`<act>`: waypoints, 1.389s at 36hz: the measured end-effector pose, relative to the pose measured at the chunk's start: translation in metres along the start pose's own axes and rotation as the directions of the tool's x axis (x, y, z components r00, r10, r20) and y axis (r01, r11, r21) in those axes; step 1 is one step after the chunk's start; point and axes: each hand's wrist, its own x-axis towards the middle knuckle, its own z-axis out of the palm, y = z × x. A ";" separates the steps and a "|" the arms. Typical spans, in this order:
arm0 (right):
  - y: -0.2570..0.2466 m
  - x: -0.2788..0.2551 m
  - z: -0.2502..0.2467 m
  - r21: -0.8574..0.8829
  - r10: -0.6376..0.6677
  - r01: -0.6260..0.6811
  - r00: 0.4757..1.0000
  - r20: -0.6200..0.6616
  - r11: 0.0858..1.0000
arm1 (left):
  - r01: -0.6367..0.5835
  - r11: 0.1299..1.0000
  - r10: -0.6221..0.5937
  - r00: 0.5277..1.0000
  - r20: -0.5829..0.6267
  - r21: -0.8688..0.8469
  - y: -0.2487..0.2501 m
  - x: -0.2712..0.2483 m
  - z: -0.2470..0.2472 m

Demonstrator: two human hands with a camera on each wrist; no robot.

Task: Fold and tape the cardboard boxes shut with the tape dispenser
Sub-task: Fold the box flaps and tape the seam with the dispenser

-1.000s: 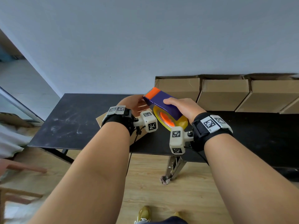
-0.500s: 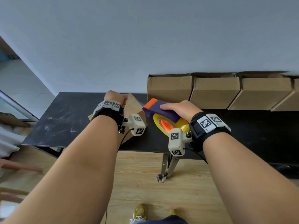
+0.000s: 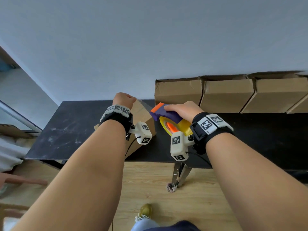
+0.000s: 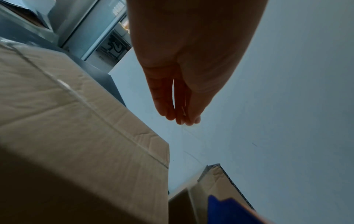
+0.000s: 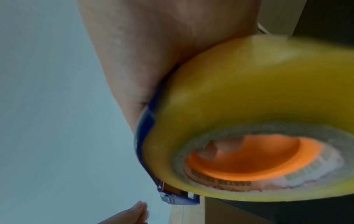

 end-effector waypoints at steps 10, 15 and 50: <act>-0.032 0.030 0.038 0.070 0.127 -0.121 0.988 -0.088 0.990 | -0.095 0.987 0.080 0.990 0.115 0.130 -0.014 0.062 0.001; -0.045 0.039 0.052 0.088 0.170 -0.160 0.977 -0.126 0.983 | -0.152 0.976 0.124 0.976 0.178 0.158 -0.020 0.089 0.003; -0.058 0.059 0.071 0.010 0.305 -0.306 0.941 -0.145 0.952 | -0.324 0.939 0.307 0.941 0.144 0.113 -0.057 0.105 0.047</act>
